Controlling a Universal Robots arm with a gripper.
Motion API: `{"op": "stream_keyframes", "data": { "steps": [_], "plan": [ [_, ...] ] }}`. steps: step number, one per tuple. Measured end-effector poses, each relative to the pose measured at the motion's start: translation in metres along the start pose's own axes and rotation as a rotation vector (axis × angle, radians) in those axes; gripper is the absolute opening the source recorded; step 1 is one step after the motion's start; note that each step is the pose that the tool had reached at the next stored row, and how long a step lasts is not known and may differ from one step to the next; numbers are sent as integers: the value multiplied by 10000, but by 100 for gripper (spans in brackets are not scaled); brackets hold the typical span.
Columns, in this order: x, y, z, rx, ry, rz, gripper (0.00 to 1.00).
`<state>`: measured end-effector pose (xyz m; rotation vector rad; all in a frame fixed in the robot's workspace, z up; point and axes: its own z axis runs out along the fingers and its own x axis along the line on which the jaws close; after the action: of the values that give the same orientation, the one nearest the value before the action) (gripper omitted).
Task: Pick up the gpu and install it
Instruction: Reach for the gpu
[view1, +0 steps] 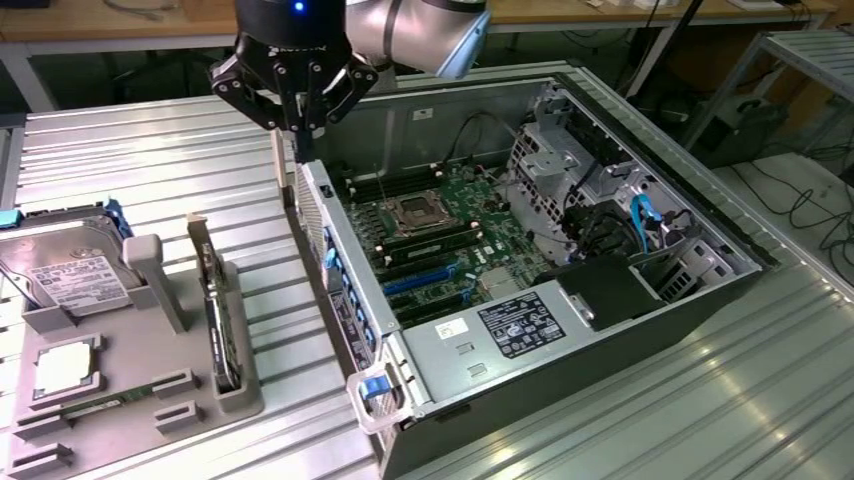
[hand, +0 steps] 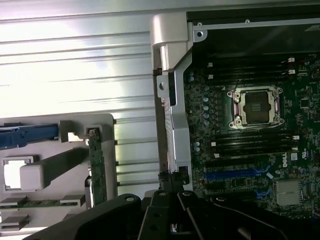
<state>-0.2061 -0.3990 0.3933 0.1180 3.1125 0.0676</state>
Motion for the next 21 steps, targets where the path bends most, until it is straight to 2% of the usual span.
{"op": "stream_keyframes", "data": {
  "steps": [21],
  "plan": [
    [211,-16,-6,-1,-1,0,11]
  ]
}}
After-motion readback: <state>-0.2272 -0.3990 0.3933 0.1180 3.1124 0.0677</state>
